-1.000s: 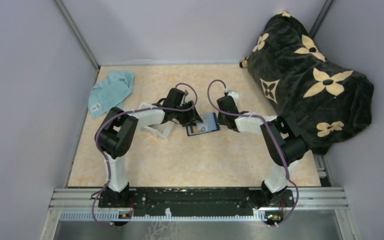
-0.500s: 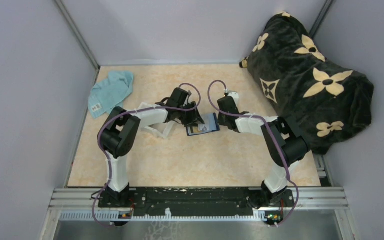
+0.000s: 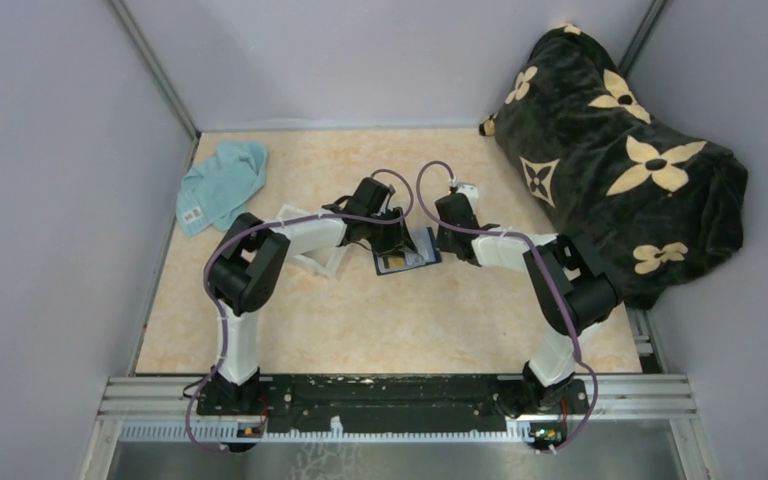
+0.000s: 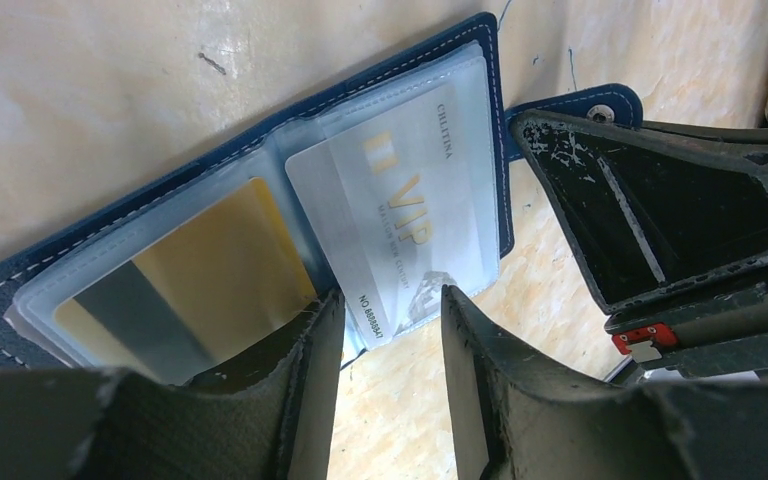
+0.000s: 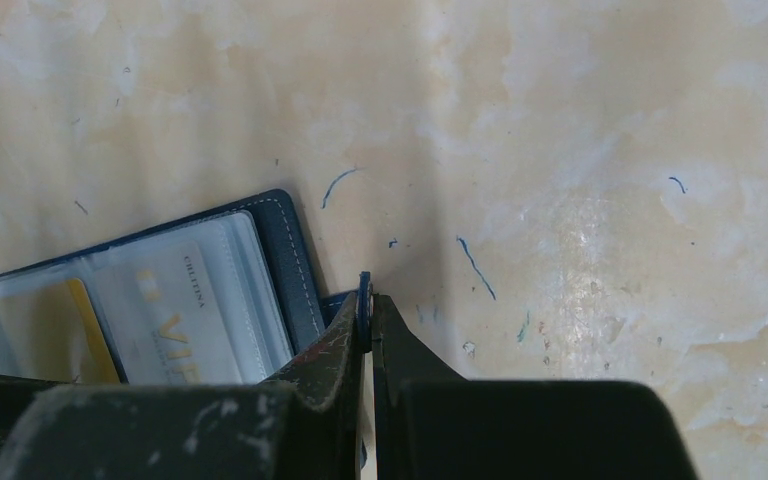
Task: Put the credit cards into the card holder
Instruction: Insert the credit card into the card holder.
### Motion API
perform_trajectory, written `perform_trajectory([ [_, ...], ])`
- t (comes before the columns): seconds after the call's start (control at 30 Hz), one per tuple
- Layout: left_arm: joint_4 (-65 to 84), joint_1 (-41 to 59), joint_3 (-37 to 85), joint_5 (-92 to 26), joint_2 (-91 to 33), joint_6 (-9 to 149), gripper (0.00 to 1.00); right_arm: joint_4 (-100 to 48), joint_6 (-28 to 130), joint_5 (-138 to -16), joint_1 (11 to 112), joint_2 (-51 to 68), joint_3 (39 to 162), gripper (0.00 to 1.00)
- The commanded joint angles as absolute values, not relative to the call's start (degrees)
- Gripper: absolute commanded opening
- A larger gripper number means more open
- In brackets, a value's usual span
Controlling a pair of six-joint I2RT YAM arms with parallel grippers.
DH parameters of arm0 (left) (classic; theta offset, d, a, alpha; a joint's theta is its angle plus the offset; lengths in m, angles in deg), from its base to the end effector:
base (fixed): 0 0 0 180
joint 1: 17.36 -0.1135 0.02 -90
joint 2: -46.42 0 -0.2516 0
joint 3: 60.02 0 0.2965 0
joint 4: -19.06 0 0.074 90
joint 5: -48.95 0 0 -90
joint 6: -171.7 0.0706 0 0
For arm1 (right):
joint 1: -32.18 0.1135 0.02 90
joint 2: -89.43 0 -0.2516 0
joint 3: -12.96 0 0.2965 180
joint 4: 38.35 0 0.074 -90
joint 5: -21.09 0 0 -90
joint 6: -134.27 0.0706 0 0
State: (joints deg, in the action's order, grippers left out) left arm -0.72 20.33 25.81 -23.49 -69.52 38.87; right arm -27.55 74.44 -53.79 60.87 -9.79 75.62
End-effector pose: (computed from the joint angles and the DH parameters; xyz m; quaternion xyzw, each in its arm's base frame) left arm 0.3649 -0.3088 0.0829 0.0107 0.9298 -0.3284 0.1660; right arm 0.3551 0.1734 0.0807 0.0598 0.9228 0.0703 0.3741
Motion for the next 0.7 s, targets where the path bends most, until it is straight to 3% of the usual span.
perform_trajectory([
  [0.0,-1.9,20.8,27.1,-25.8,-69.8,38.9,0.47,-23.0,74.3,-54.9,60.6,-8.1,73.5,0.0],
  [0.67,0.3,21.2,31.4,-24.8,-70.3,38.6,0.43,-22.6,73.8,-54.8,61.8,-9.2,75.2,0.0],
])
